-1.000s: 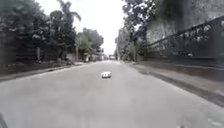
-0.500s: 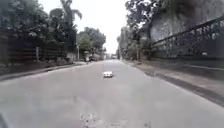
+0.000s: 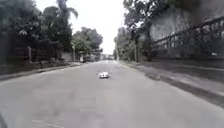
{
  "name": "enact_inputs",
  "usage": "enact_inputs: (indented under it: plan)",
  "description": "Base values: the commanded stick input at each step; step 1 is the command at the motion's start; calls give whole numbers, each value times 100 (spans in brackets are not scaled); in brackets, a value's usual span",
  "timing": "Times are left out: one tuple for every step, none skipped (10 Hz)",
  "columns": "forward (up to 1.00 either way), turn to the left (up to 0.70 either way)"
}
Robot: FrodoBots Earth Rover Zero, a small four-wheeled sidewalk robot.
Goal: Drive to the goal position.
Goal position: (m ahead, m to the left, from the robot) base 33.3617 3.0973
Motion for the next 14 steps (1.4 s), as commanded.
enact_inputs:
  plan:
    - [100, -37]
    - [100, -2]
    - [100, 0]
    - [100, 0]
    - [100, 0]
    - [100, 0]
    - [100, 0]
    - [100, 0]
    - [100, 0]
    - [100, 0]
    - [100, 0]
    - [100, 0]
    - [100, 0]
    - [100, 0]
